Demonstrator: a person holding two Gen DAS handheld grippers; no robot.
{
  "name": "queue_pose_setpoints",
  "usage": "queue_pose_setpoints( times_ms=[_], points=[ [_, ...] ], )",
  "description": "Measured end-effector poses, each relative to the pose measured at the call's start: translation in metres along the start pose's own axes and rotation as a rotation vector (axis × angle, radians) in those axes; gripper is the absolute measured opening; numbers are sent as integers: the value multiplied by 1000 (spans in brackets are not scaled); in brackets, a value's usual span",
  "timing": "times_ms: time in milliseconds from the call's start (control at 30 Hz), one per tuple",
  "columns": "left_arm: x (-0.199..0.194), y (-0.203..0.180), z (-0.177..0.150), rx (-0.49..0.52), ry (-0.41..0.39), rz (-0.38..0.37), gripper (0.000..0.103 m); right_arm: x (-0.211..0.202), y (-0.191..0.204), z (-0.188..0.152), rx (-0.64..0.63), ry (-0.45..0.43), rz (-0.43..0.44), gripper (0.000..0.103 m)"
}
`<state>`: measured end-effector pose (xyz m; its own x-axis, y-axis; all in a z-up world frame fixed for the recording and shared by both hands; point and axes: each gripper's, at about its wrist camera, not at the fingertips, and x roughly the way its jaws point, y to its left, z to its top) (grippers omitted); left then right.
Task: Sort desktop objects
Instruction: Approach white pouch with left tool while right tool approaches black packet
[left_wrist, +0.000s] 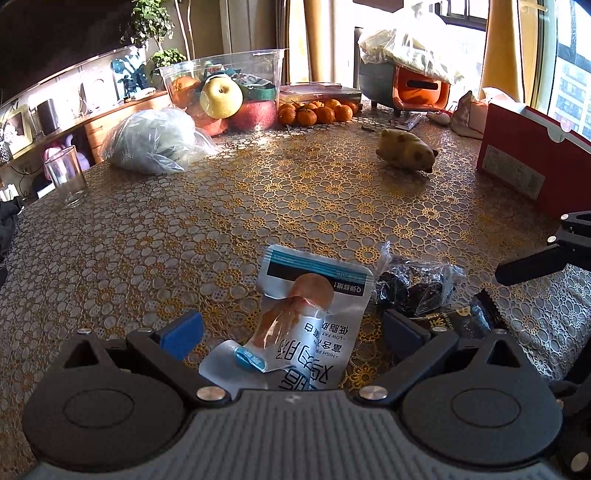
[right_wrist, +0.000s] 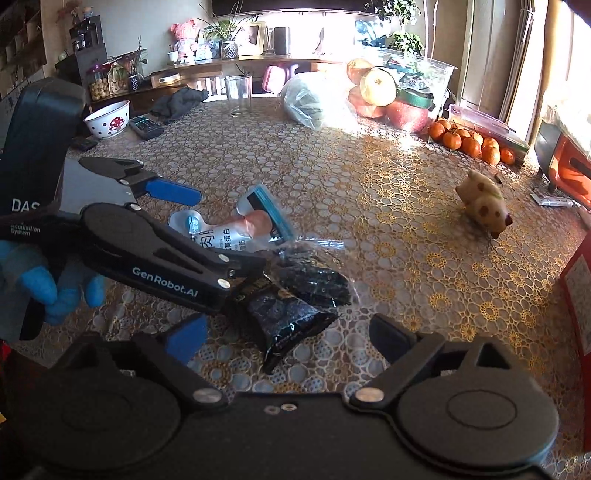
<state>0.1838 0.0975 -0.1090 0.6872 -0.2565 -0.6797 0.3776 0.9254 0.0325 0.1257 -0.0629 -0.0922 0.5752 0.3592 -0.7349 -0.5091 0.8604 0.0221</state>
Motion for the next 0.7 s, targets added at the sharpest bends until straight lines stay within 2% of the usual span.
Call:
queue_pose_setpoints(
  times_ms=[233, 333, 433, 700],
  points=[
    [12, 5, 1, -10, 12, -35, 103, 12, -3, 1, 17, 19, 9, 88],
    [15, 5, 3, -8, 8, -37, 103, 15, -4, 1, 21, 23, 8, 88],
    [17, 4, 3, -7, 2, -38, 103, 16, -4, 1, 22, 25, 12, 81],
    [17, 3, 3, -3, -3, -39, 102, 14, -5, -1, 16, 19, 14, 75]
  ],
)
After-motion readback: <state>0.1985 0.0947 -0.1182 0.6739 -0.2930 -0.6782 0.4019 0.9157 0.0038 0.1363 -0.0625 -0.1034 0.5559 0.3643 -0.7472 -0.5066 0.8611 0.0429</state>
